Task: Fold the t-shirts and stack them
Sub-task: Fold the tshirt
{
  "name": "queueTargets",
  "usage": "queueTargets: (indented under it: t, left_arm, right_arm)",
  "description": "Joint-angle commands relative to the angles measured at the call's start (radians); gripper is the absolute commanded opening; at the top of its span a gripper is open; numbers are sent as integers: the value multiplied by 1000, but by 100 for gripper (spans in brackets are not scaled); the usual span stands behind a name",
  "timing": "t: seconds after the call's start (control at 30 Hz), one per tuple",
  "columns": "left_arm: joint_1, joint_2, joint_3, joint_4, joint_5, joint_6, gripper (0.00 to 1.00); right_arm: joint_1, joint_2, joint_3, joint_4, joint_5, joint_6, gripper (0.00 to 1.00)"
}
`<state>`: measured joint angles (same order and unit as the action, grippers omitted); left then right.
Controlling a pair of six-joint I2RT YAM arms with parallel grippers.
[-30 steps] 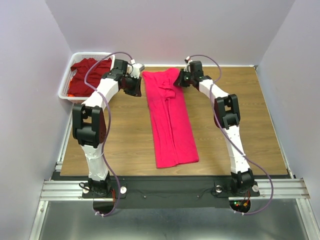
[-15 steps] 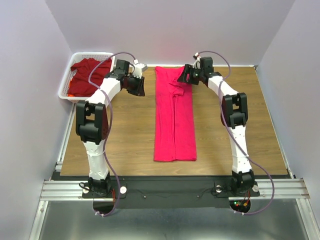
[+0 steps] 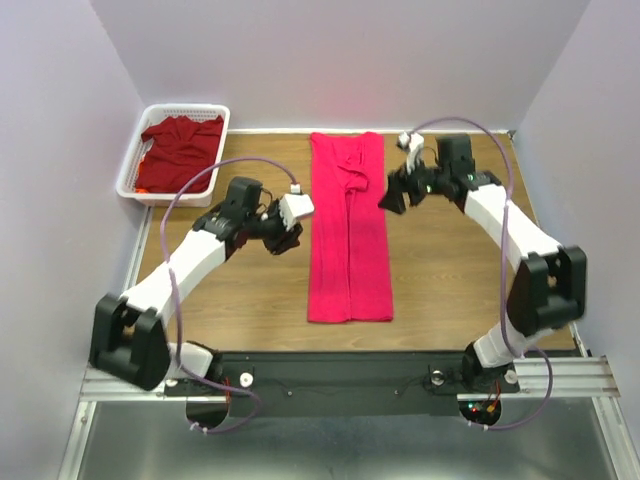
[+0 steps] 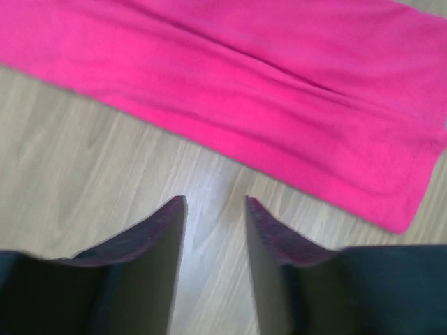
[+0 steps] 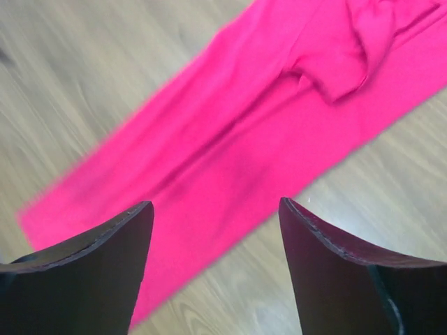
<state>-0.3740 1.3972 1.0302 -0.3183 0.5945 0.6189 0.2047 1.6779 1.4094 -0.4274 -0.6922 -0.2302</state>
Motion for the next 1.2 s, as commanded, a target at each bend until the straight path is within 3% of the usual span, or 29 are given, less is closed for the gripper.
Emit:
queueTargets:
  t: [0.0,0.13,0.2,0.37,0.63,0.8,1.17]
  left_arm:
    - [-71,-245,-180,82,37,235,55]
    - [-175,-420,-364,81,31,300,57]
    - [-253,-428,-415,76,4,297,56]
    - [-408,-356,-461,97,-68,249,51]
    - [-519,-279,-479,156,-113,182,50]
    - [-523,-202,-453,145,-124,177,49]
    - [-525,-153,-443,157,-130,199,50]
  right_arm:
    - [47,-205,-312,-117,77,-332,76]
    - [97,-475,-562,-132,121,-506,68]
    - [142,-606,-674,-132,123,-549,63]
    - [277,-756,-822,-97,137,-600,53]
    - [390,-742,-900,-50,151,-669,49]
    - [459,-699,-945,35,186,-678,49]
    - [481,-606,-983,99,241,-699,42]
